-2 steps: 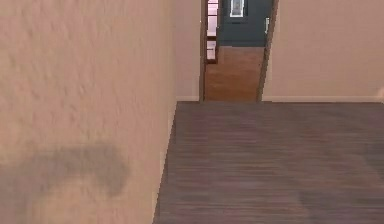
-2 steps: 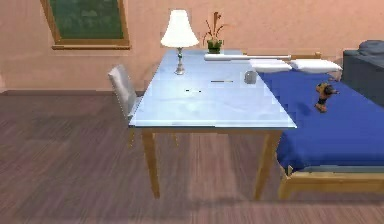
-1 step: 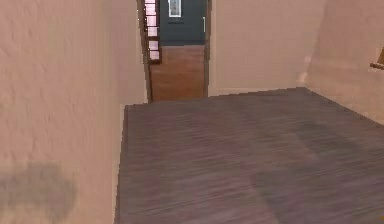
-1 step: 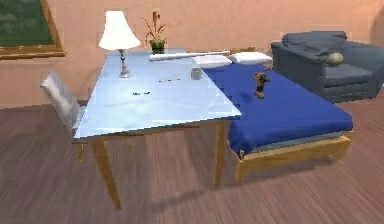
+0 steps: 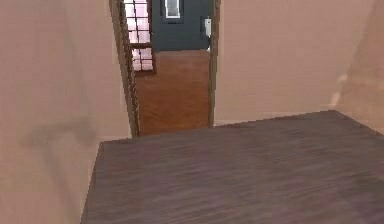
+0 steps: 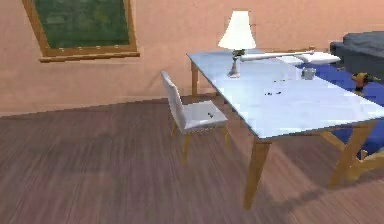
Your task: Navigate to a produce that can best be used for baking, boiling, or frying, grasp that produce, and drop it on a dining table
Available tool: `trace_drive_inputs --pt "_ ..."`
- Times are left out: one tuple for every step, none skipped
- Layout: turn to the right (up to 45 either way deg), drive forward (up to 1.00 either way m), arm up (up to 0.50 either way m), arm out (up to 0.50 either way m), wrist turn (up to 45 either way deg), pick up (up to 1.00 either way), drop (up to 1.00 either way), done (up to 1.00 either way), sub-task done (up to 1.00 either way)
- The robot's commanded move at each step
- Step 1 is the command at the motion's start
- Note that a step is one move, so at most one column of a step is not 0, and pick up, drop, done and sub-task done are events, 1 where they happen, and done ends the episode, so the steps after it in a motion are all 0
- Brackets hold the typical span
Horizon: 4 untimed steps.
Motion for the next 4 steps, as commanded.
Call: trace_drive_inputs --pt "0.0 1.00 0.00 0.00 0.0 0.00 0.00 0.00 0.00" --pt "0.0 1.00 0.00 0.00 0.0 0.00 0.00 0.00 0.00" --pt "-6.0 0.00 0.00 0.00 0.0 0.00 0.00 0.00 0.00" --pt "0.0 0.05 0.00 0.00 0.0 0.00 0.00 0.00 0.00"
